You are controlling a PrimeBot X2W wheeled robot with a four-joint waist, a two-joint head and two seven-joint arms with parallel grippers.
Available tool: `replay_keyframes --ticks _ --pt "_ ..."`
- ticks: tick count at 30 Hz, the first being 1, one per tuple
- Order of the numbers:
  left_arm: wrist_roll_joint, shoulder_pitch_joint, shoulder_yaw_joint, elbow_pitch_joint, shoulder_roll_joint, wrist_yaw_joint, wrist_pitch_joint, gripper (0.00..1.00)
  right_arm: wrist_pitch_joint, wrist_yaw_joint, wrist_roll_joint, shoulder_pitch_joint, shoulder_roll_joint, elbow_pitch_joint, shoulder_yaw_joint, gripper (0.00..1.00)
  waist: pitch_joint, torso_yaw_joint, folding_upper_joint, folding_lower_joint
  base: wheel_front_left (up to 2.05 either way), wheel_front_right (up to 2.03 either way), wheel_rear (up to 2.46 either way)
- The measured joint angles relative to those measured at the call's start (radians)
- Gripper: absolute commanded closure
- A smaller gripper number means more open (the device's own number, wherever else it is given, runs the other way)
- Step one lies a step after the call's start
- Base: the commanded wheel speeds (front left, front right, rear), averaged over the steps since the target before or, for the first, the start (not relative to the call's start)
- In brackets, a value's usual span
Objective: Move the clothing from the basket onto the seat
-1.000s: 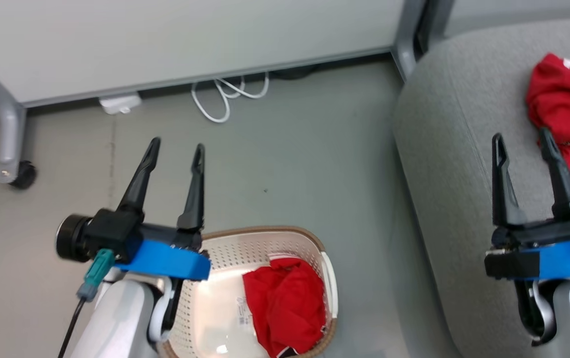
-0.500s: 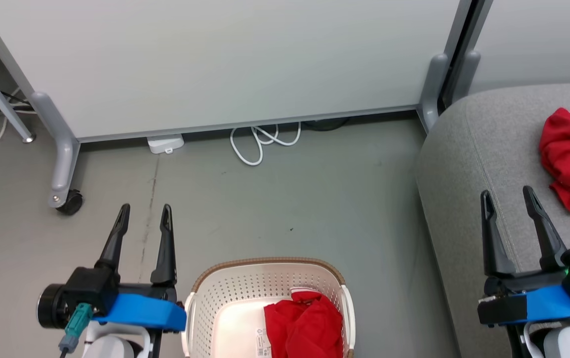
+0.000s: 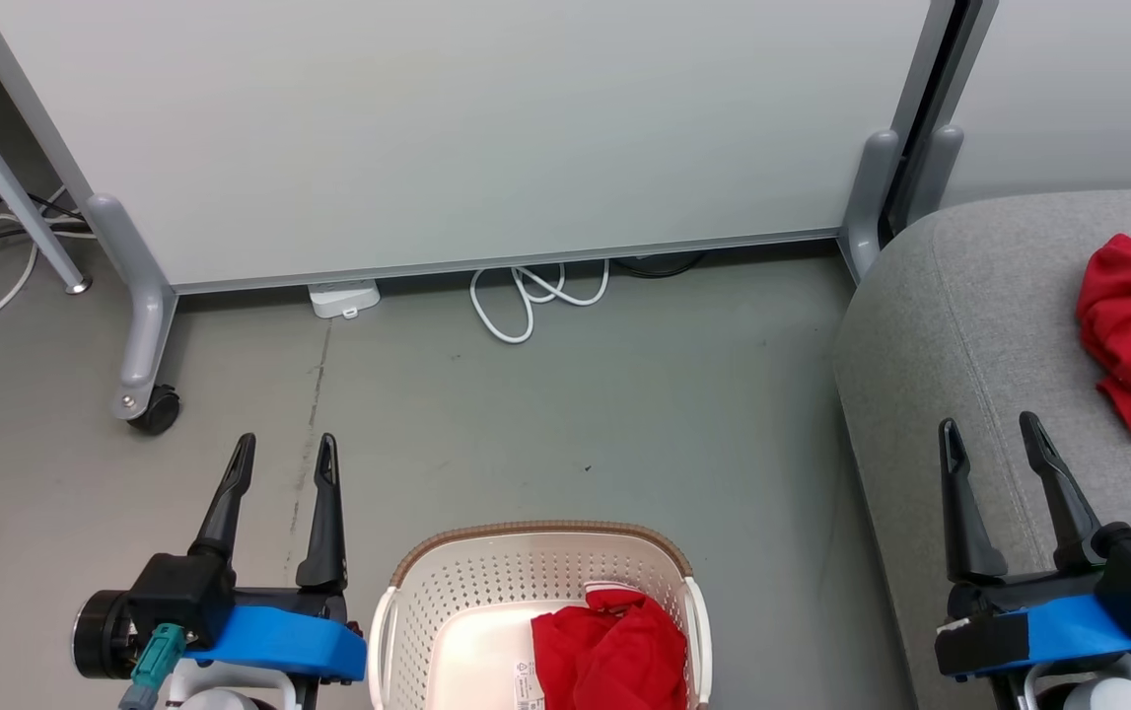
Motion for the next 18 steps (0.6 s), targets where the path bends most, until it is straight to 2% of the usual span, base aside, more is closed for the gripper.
replay_keyframes --ticks 10,18 --pt "0.016 -0.012 0.003 0.021 -0.009 -0.011 0.0 0.0 0.0 0.0 -0.006 -0.012 0.003 -0.002 0.009 0.0 0.019 -0.008 0.0 0.0001 0.0 0.0 0.0" --pt "0.016 -0.107 -0.089 0.113 -0.006 -0.013 0.0 0.0 0.0 0.0 -0.004 -0.068 0.0 -0.015 0.032 0.0 0.067 -0.042 0.0 0.0001 0.0 0.0 0.0"
